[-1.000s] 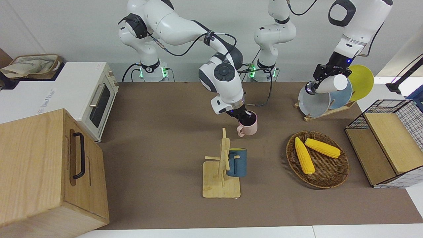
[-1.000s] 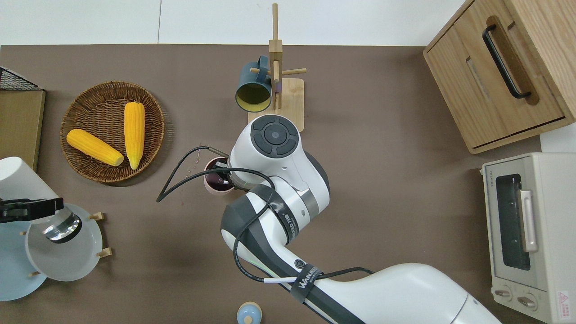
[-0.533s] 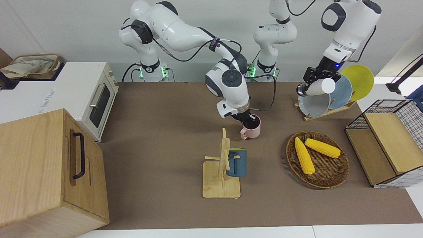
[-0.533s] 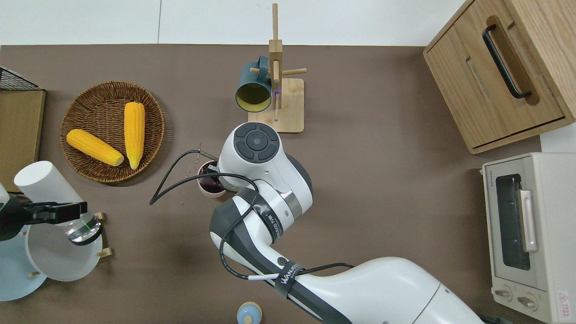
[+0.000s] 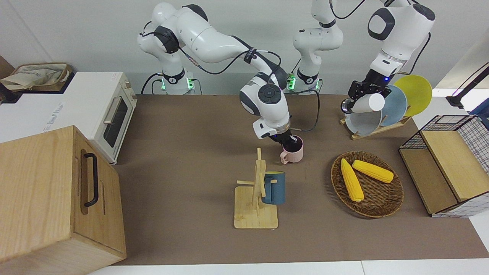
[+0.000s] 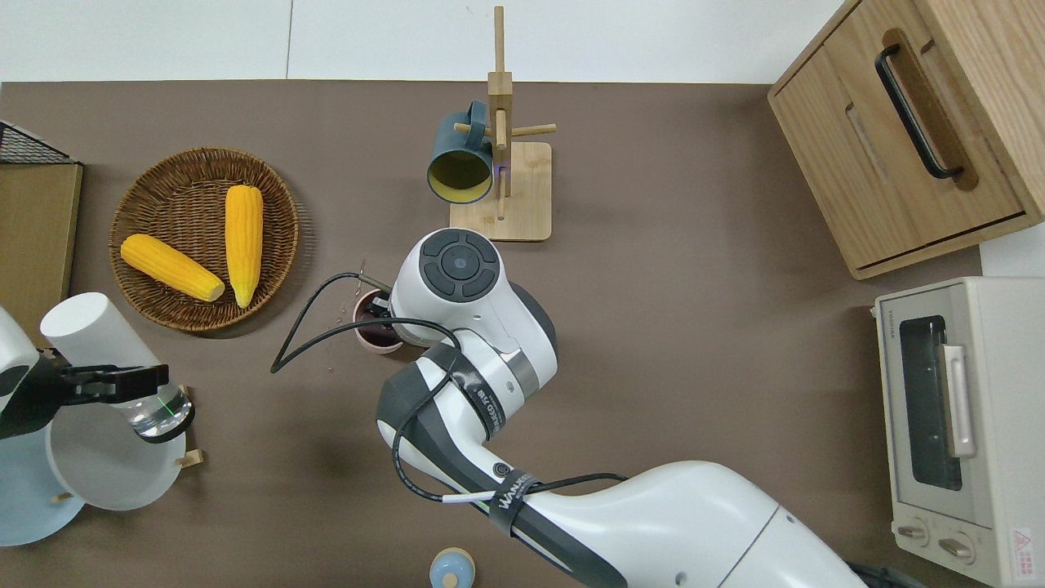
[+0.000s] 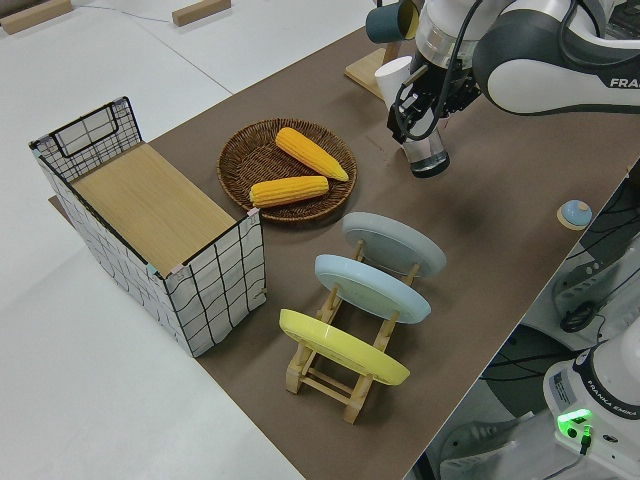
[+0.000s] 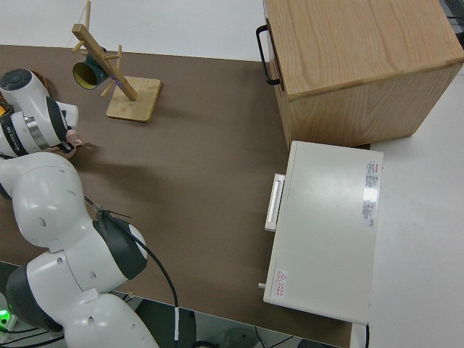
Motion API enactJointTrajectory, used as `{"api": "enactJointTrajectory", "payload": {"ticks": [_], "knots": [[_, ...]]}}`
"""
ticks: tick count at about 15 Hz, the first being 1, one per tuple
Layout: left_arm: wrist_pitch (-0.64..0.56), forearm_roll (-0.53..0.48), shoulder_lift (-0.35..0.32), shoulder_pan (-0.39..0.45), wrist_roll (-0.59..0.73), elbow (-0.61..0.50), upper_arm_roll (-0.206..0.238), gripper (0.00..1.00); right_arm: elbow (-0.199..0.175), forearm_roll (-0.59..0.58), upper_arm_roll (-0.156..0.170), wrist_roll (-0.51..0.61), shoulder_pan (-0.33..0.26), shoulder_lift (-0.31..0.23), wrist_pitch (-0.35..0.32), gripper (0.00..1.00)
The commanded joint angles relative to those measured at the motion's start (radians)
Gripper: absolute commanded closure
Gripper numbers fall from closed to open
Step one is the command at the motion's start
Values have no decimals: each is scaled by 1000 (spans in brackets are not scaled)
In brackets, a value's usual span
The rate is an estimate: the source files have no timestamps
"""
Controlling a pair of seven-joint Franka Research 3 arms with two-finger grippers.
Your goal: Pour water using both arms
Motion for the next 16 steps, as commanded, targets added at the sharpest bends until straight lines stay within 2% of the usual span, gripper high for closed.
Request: {"api": "enactJointTrajectory", "payload": {"ticks": [1,2,4,6,7,8,9,12,14,16], "knots": [[23,49,-13,-22,-30,-5,8,1000,26,-20,-19,22,28,24,42,1000],[23,66,-13,-26,-33,-3,8,1000,26,-18,-31,22,31,24,42,1000],[23,78,-11,-32,-40,-3,13,1000,26,-17,-35,25,31,26,42,1000],[23,95,-8,-84,-69,-2,40,1000,26,-15,-35,25,31,26,40,890],[23,121,-7,-113,-85,0,72,1000,26,-14,-35,27,30,26,40,813],[23,141,-8,-146,-99,1,91,1000,26,-11,-36,28,31,26,40,703],[23,144,-2,-166,-111,4,111,1000,26,-11,-36,28,30,26,40,546],[23,145,-1,-236,-122,9,174,1000,27,-15,-36,31,29,29,40,15],[23,156,-2,-267,-126,10,203,1000,29,-15,-36,33,30,33,40,13],[25,159,4,-263,-128,10,194,1000,33,-17,-33,44,31,42,35,13]]}}
